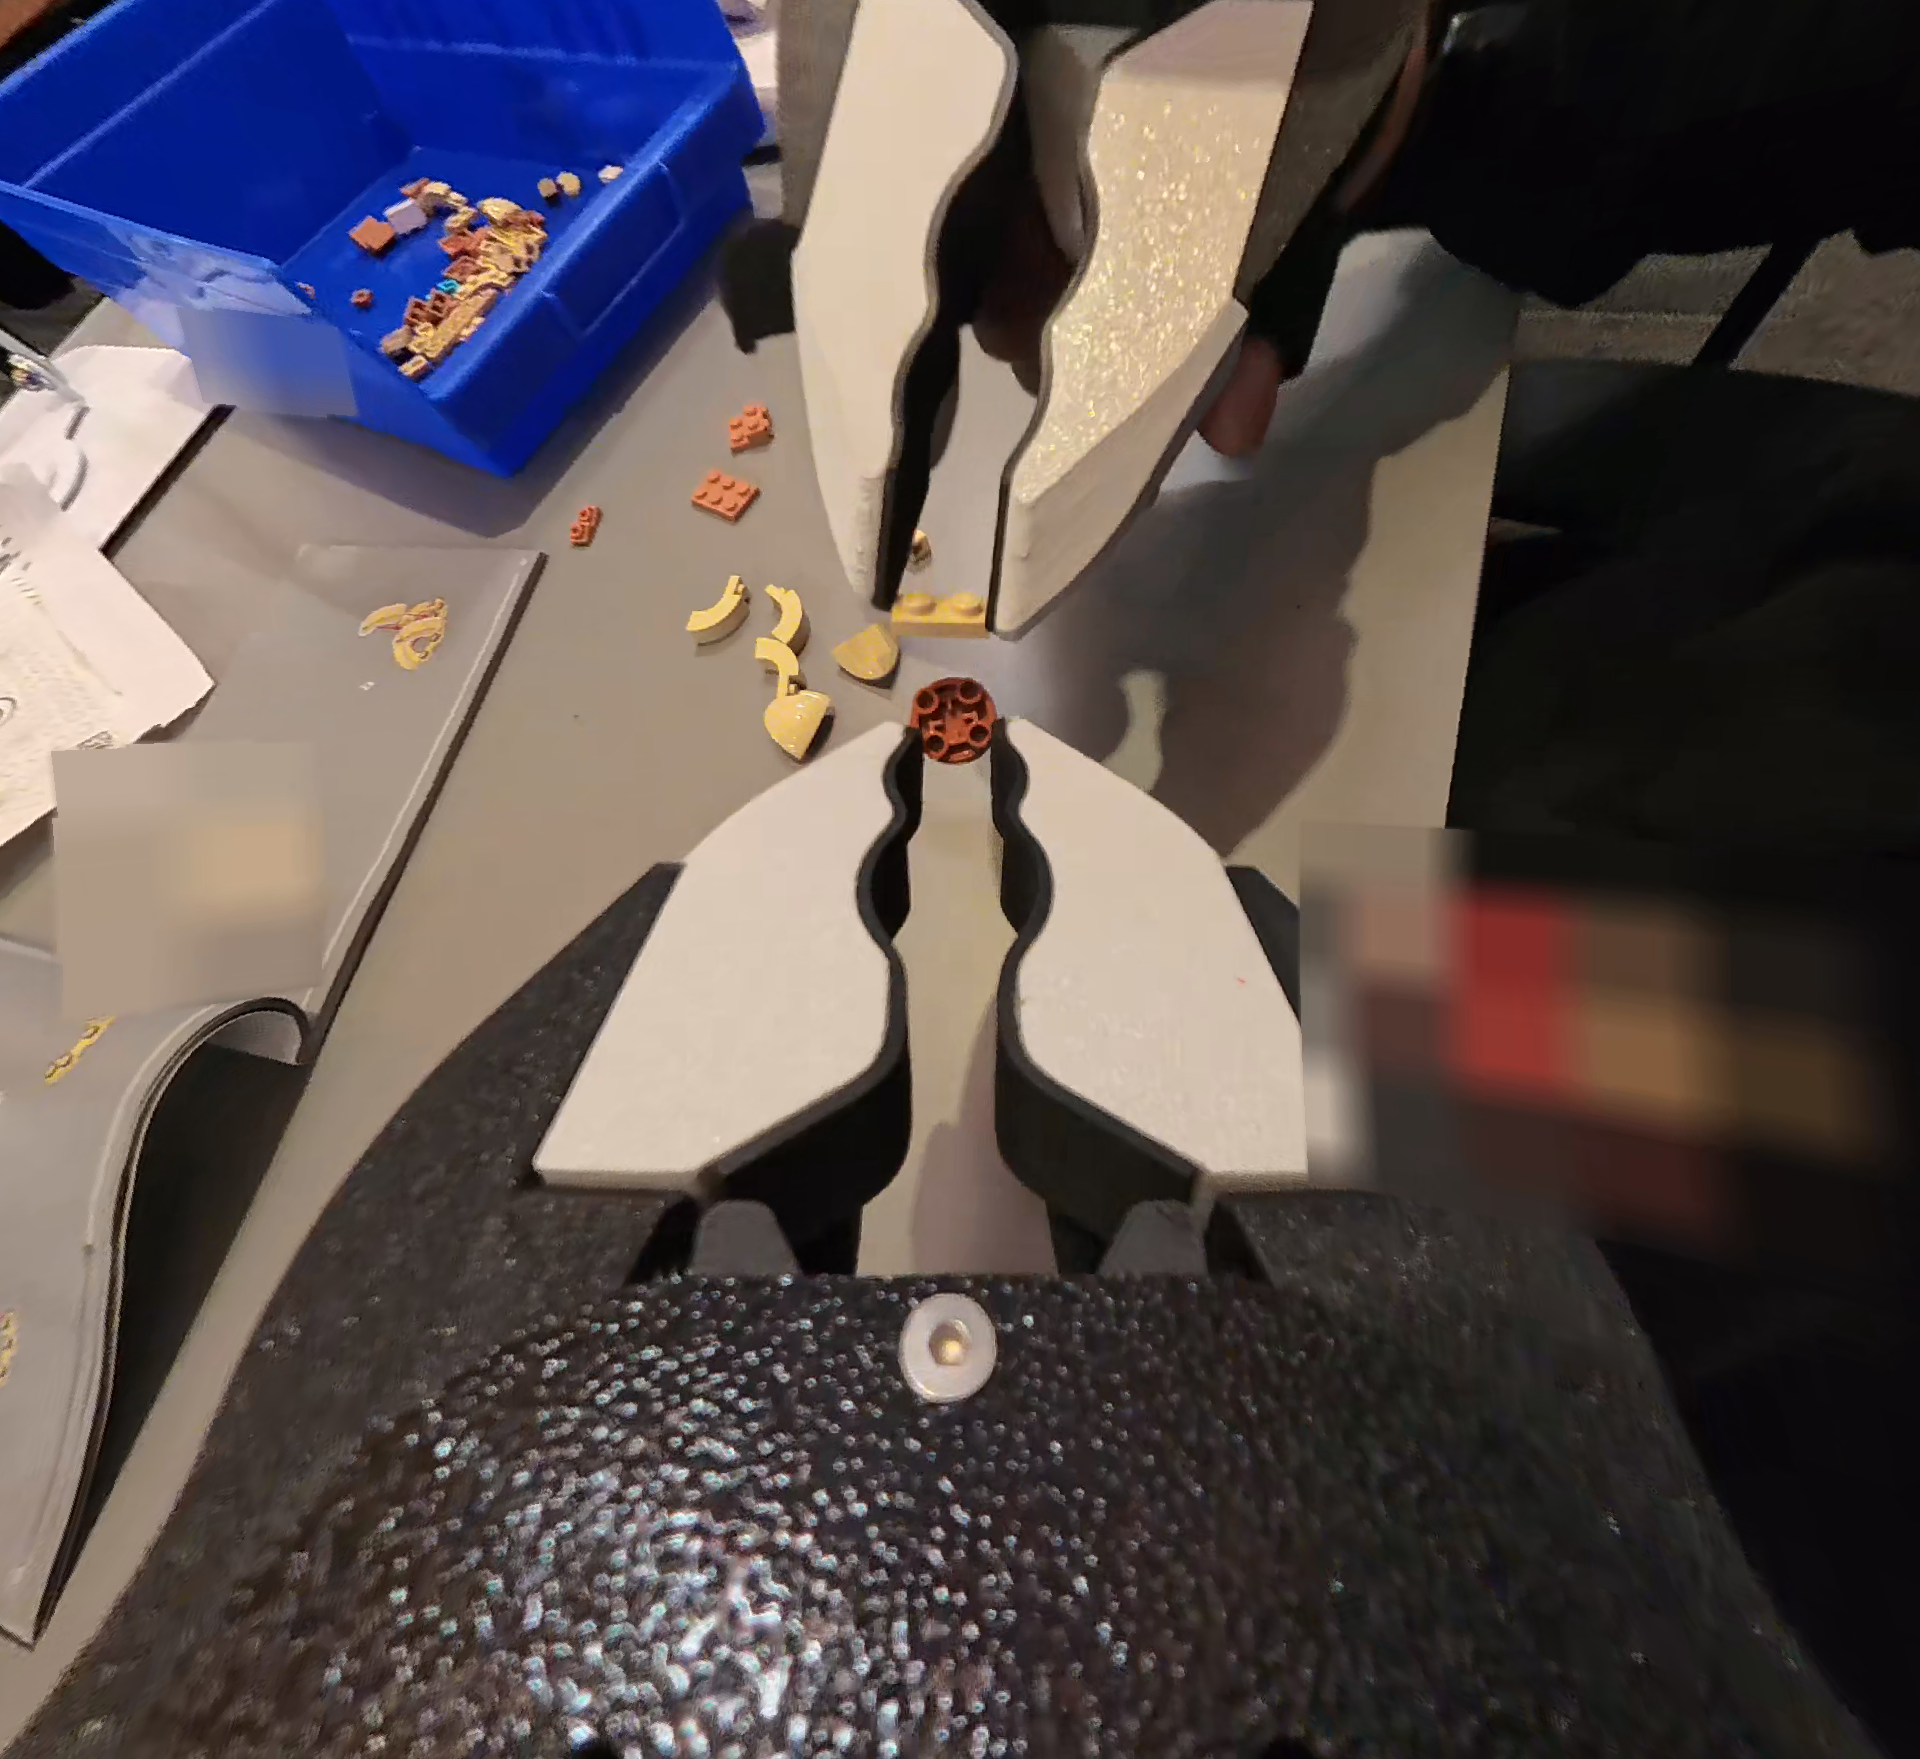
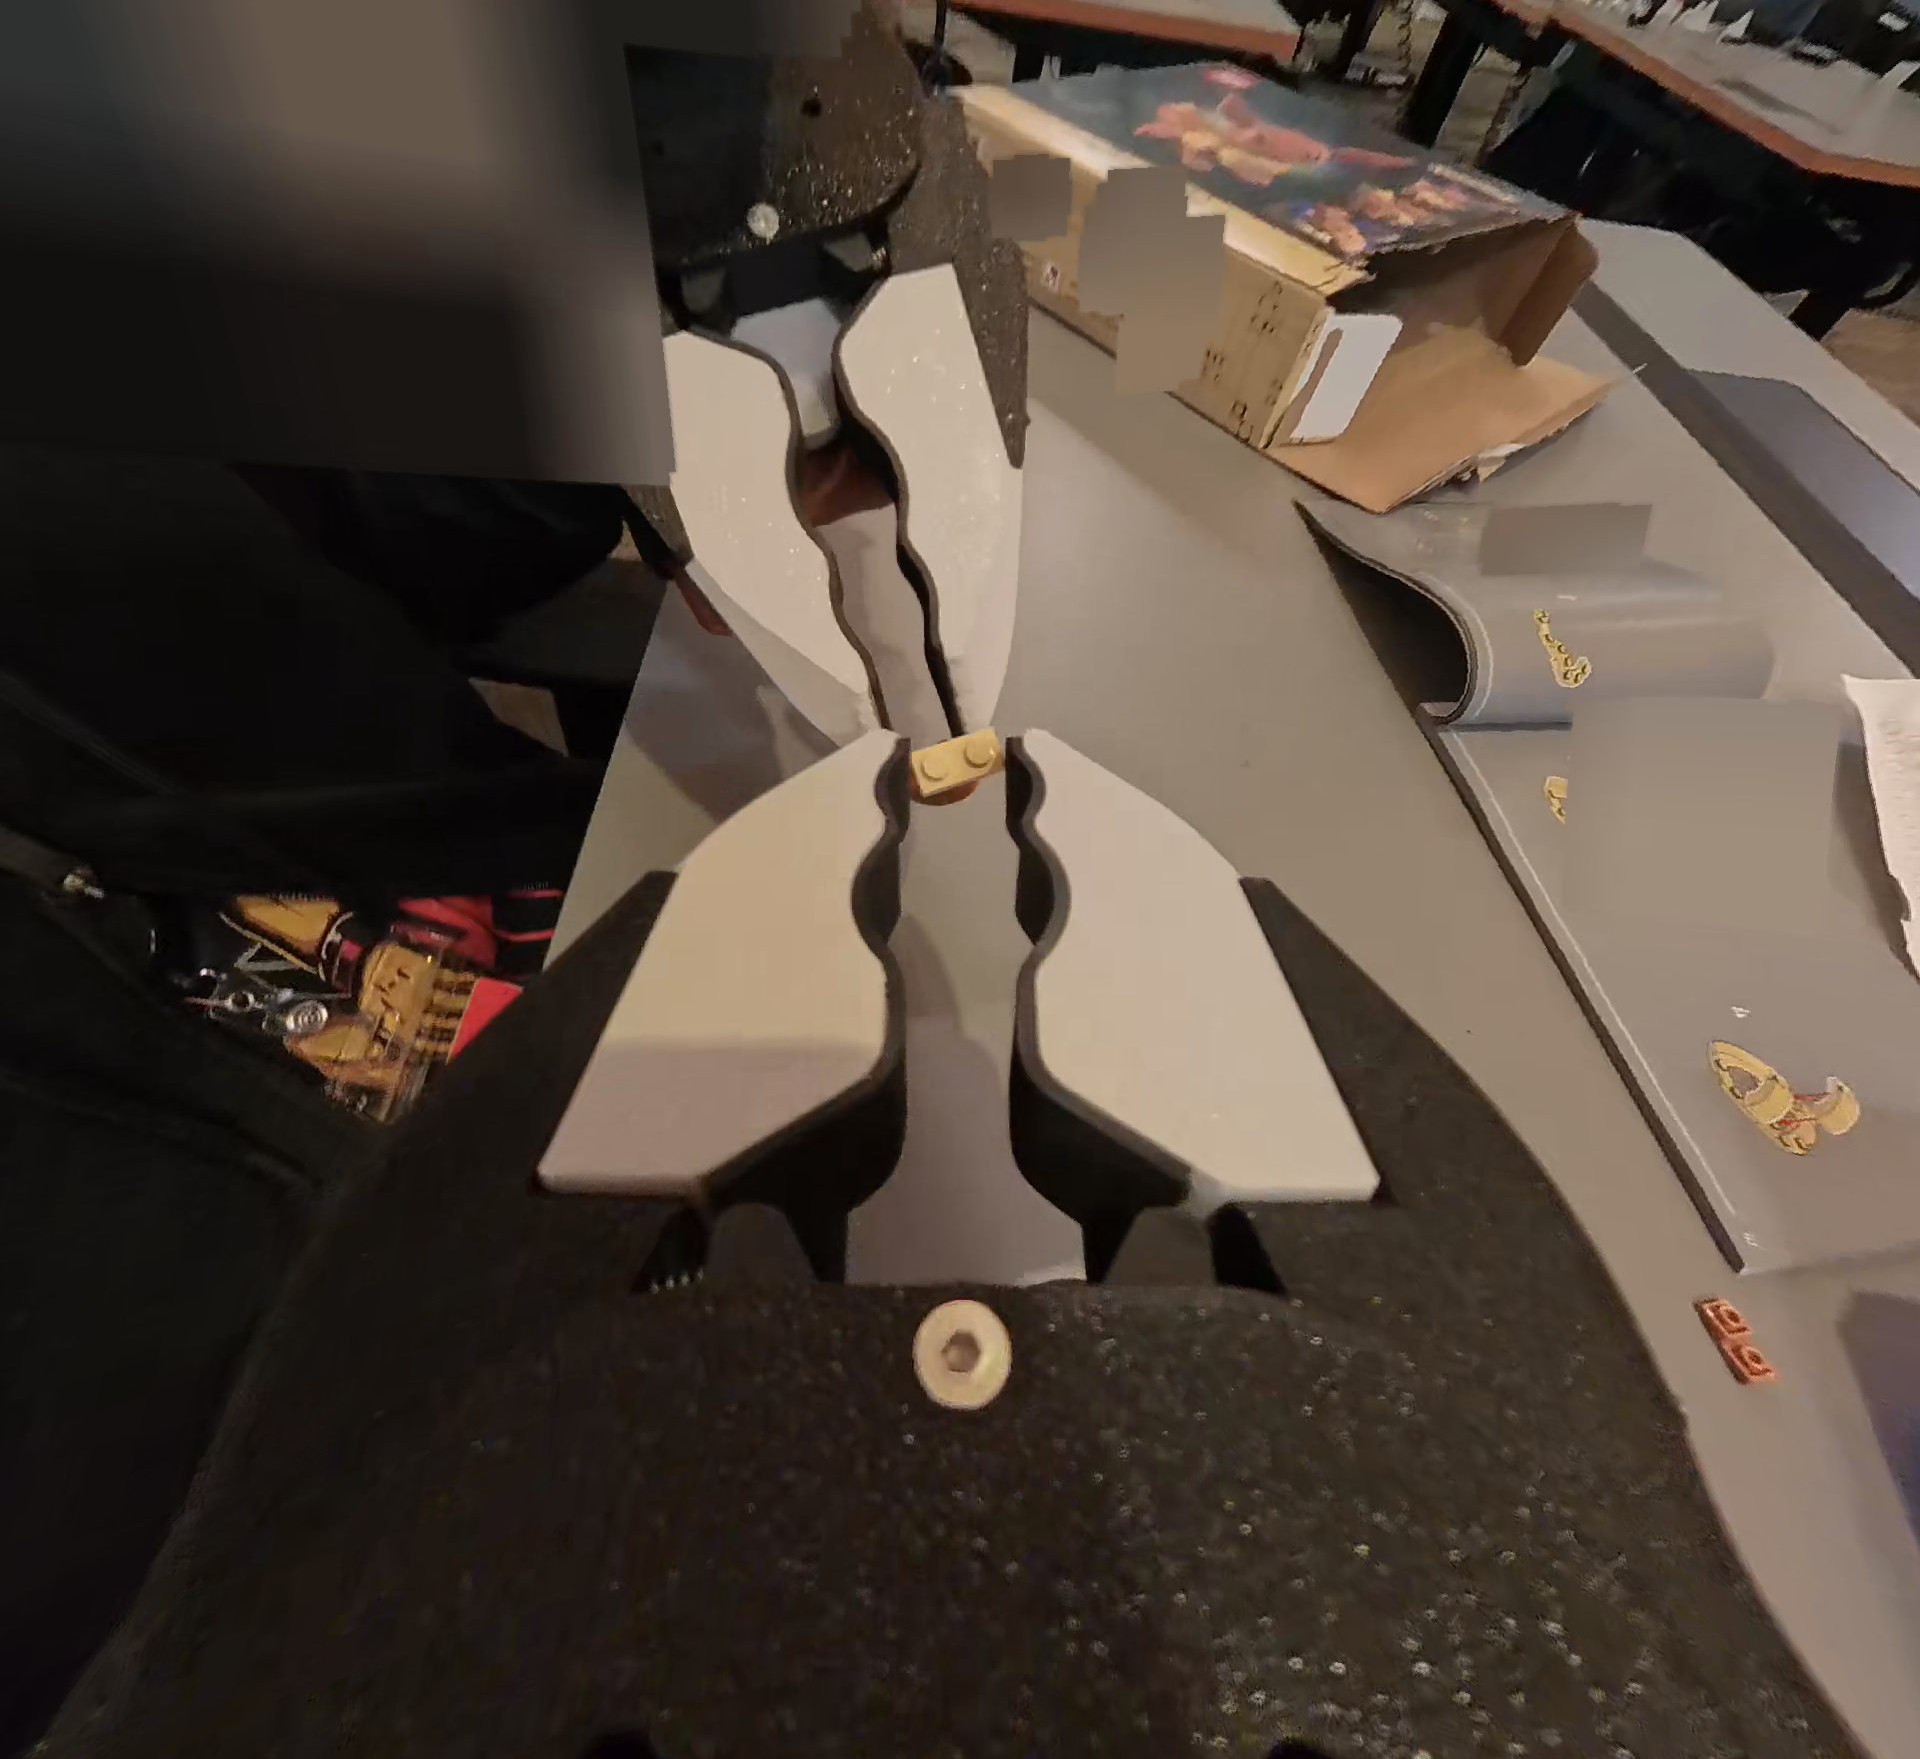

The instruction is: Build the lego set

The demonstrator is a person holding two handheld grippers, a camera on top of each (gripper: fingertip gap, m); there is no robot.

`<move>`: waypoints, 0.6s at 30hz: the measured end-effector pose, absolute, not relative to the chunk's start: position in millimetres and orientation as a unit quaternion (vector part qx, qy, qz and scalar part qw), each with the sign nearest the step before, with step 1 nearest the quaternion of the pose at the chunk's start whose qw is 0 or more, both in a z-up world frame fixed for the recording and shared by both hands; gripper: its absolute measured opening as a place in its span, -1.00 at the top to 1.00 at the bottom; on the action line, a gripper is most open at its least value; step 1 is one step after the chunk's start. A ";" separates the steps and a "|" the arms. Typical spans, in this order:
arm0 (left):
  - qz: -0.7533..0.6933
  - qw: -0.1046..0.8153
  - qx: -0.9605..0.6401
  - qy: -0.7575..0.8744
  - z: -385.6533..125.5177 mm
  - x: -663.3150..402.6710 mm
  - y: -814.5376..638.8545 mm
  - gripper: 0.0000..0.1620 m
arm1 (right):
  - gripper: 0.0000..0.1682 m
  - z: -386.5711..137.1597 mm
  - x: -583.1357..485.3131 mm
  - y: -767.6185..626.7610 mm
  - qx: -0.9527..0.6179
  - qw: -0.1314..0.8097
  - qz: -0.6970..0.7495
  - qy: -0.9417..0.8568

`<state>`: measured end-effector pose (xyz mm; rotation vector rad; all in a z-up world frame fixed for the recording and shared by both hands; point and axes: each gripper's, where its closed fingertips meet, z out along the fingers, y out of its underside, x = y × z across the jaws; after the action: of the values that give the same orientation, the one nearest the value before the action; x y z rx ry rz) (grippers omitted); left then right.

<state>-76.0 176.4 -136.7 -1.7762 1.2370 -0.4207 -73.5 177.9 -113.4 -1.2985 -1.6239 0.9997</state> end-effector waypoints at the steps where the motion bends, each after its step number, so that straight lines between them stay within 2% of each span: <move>1: -0.170 0.448 -0.718 0.504 -138.1 -75.6 175.8 0.85 | 0.80 -114.9 -73.5 177.3 -0.514 0.398 0.392 -0.651; 18: -0.178 0.437 -0.716 0.514 -144.2 -74.7 172.9 0.85 | 0.80 -133.5 -79.1 173.6 -0.520 0.331 0.327 -0.716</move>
<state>-74.7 172.9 -144.2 -1.7813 1.2771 -0.4424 -79.1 173.6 -133.5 -1.3604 -1.8727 0.8539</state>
